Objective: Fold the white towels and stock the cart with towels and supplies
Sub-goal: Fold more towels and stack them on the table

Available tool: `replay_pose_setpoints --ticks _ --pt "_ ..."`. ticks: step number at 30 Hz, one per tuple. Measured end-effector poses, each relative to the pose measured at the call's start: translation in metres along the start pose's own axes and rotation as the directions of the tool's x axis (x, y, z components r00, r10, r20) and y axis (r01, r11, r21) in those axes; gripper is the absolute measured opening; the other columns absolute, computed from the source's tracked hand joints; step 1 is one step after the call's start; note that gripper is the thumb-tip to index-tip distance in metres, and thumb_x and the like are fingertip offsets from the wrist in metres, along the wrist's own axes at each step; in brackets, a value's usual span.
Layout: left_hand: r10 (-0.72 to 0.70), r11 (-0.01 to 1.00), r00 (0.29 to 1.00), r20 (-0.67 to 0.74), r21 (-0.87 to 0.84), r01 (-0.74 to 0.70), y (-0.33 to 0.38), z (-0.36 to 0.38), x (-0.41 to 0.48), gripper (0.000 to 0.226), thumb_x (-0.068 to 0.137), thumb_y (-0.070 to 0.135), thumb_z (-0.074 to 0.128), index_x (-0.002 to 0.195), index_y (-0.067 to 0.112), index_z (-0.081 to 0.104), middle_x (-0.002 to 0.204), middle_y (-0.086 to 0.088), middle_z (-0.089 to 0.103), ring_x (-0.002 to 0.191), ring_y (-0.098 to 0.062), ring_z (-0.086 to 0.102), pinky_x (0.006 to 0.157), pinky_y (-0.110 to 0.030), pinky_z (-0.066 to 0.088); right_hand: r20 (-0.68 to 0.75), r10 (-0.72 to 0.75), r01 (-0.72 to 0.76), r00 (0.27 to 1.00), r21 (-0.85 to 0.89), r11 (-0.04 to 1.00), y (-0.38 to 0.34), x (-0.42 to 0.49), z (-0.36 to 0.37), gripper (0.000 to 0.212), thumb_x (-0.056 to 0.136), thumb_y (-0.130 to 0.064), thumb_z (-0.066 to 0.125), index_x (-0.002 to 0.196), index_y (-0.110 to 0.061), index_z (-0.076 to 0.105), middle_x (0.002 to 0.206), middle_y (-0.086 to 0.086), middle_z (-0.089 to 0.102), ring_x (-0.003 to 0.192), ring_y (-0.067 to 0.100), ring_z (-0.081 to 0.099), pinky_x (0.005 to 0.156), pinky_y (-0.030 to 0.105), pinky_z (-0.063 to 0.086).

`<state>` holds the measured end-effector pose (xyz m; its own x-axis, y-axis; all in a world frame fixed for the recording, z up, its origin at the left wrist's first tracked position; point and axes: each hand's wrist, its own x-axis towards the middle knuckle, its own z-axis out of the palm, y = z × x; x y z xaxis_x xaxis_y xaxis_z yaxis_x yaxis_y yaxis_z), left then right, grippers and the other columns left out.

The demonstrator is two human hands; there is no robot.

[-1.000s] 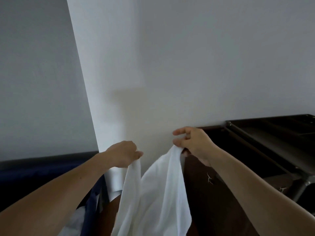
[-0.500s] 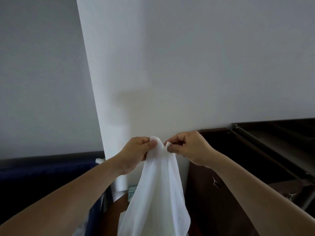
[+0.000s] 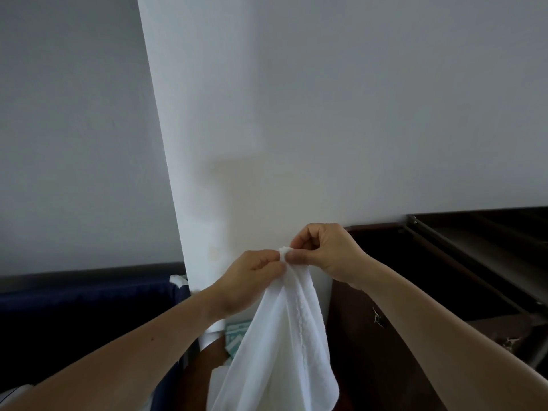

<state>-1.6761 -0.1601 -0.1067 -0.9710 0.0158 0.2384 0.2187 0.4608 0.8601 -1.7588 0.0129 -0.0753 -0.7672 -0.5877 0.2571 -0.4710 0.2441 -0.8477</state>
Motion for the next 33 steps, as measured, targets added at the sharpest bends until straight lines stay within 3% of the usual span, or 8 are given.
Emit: replay_pose_setpoints --ticks 7,11,15,17,21,25,30,33 --pt "0.038 0.999 0.996 -0.079 -0.016 -0.040 0.006 0.002 0.001 0.027 0.098 0.026 0.054 0.093 0.006 0.070 0.076 -0.008 0.064 0.069 -0.015 0.055 0.066 -0.034 0.047 0.159 -0.007 0.002 0.987 0.033 0.999 0.005 0.002 -0.010 0.034 0.085 -0.037 0.075 0.117 -0.026 0.068 0.099 -0.010 0.070 0.093 0.002 0.065 0.087 0.020 0.050" --pt "-0.062 0.936 0.987 -0.146 -0.352 0.007 0.037 -0.017 0.020 0.021 0.090 0.017 0.052 0.088 -0.001 0.062 0.084 -0.016 0.056 0.079 -0.028 0.051 0.072 -0.041 0.044 0.266 0.002 -0.100 0.964 0.356 0.929 0.014 0.006 -0.009 0.028 0.088 -0.040 0.070 0.095 -0.012 0.070 0.086 -0.006 0.070 0.085 0.009 0.064 0.083 0.025 0.049" --pt "-0.135 0.852 0.954 -0.269 -0.523 -0.027 0.082 -0.048 0.052 0.022 0.081 0.021 0.057 0.097 0.005 0.057 0.092 -0.011 0.048 0.088 -0.026 0.044 0.079 -0.042 0.036 0.231 0.016 -0.125 0.973 0.468 0.875 0.001 0.018 -0.015 0.068 0.067 -0.044 0.086 0.105 0.007 0.062 0.096 0.014 0.065 0.090 0.029 0.061 0.086 0.044 0.050" --pt "-0.147 0.844 0.914 -0.379 -0.530 -0.084 0.106 -0.066 0.071 0.010 0.088 0.013 0.057 0.084 0.005 0.060 0.080 -0.011 0.053 0.083 -0.023 0.052 0.077 -0.037 0.042 0.090 -0.003 -0.043 0.996 0.504 0.863 -0.026 0.026 -0.025 0.041 0.072 -0.041 0.082 0.088 -0.007 0.069 0.084 0.012 0.066 0.076 0.026 0.061 0.072 0.037 0.052" --pt "0.041 0.967 0.855 -0.517 -0.196 -0.166 0.139 -0.092 0.093 0.037 0.098 0.011 0.046 0.062 0.017 0.043 0.050 0.015 0.044 0.050 -0.004 0.041 0.050 -0.016 0.033 -0.282 -0.182 0.294 0.942 0.433 0.852 -0.085 0.035 -0.053 0.015 0.087 -0.018 0.073 0.077 -0.022 0.064 0.071 0.000 0.067 0.059 0.012 0.061 0.053 0.025 0.052" --pt "0.084 0.996 0.873 -0.481 0.047 -0.070 0.130 -0.102 0.100 0.029 0.098 0.015 0.042 0.070 0.014 0.046 0.069 0.002 0.042 0.068 -0.017 0.039 0.062 -0.028 0.032 -0.303 -0.220 0.213 0.927 -0.056 0.976 -0.090 0.031 -0.044 0.020 0.082 -0.022 0.079 0.085 -0.030 0.061 0.078 -0.008 0.063 0.064 0.004 0.057 0.063 0.023 0.048" --pt "0.201 0.969 0.839 -0.506 0.229 -0.094 0.135 -0.102 0.104 0.027 0.103 0.022 0.038 0.089 0.008 0.055 0.078 0.003 0.050 0.068 -0.013 0.043 0.061 -0.028 0.034 -0.477 -0.348 0.318 0.807 -0.144 0.937 -0.099 0.035 -0.040 0.022 0.081 -0.026 0.080 0.079 -0.036 0.061 0.067 -0.012 0.056 0.057 0.000 0.050 0.057 0.015 0.040" --pt "0.233 0.920 0.859 -0.456 0.388 -0.044 0.124 -0.102 0.103 0.028 0.103 0.018 0.036 0.082 0.010 0.053 0.076 0.002 0.049 0.064 -0.011 0.042 0.055 -0.028 0.031 -0.330 -0.294 0.196 0.897 -0.300 0.934 -0.086 0.037 -0.029 0.020 0.082 -0.029 0.077 0.074 -0.033 0.059 0.062 -0.008 0.056 0.055 0.004 0.048 0.057 0.023 0.039"
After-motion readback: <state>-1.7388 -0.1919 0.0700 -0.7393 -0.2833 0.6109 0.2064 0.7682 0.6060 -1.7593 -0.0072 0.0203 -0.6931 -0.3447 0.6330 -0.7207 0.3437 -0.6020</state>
